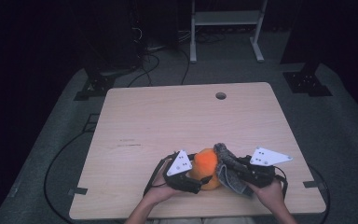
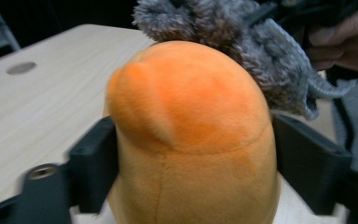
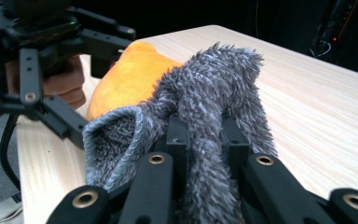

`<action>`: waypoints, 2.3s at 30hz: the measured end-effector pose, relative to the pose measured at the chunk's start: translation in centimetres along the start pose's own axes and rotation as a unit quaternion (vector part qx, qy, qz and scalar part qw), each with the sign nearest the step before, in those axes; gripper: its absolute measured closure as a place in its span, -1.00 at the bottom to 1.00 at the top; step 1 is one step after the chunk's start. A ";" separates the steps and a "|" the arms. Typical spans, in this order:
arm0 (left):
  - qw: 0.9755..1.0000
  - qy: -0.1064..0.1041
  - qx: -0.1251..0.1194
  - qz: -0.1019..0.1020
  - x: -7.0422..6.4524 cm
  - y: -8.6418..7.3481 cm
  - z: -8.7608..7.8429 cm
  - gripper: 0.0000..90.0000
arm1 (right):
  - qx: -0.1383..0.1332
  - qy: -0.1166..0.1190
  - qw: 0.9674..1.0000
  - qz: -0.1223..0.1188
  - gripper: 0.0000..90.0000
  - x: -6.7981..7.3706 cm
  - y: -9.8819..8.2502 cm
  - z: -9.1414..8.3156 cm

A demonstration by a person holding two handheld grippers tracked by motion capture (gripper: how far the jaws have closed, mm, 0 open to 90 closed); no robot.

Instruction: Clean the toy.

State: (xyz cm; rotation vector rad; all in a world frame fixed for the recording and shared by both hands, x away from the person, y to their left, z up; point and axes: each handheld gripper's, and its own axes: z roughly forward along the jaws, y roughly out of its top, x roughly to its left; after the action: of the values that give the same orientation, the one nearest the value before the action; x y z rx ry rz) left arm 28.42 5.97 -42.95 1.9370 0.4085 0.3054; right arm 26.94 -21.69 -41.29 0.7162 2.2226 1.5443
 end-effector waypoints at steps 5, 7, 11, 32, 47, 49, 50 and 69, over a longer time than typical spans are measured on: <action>1.000 -0.005 0.006 -0.015 0.6 -0.9 0.6 -0.56 | 0.004 -0.001 1.000 0.011 0.71 -0.5 -0.2 0.0; 1.000 -0.002 0.001 -0.003 0.2 -1.0 0.7 -0.49 | 0.004 -0.001 1.000 0.005 0.72 -0.4 -0.1 -0.1; 1.000 0.005 0.002 0.027 -0.8 -0.7 1.2 -0.37 | -0.017 0.030 0.999 -0.026 0.72 1.4 1.5 -0.3; 0.999 -0.003 -0.003 0.047 -1.6 -1.0 1.4 -0.39 | 0.009 0.008 1.000 0.002 0.72 -0.7 0.7 -1.0; 0.997 -0.012 0.004 0.077 -2.6 -1.2 1.6 -0.32 | 0.032 0.016 0.999 -0.006 0.74 -1.1 0.1 -1.5; 0.998 -0.010 0.005 0.063 -2.3 -1.0 1.5 -0.50 | 0.035 0.014 0.999 -0.006 0.73 -1.2 0.0 -1.7; 0.998 -0.008 0.006 0.054 -2.2 -0.9 1.6 -0.62 | 0.034 0.013 0.999 -0.007 0.74 -1.0 -0.1 -1.7; 0.995 -0.028 0.010 0.097 -3.2 -1.1 1.8 -0.64 | 0.034 0.078 0.996 -0.016 0.74 0.2 1.2 -1.4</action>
State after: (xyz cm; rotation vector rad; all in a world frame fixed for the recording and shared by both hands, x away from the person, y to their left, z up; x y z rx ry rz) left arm 26.05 3.47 -44.70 2.0033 0.1863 0.3736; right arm 26.26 -22.26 -39.70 0.5960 2.3978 1.5635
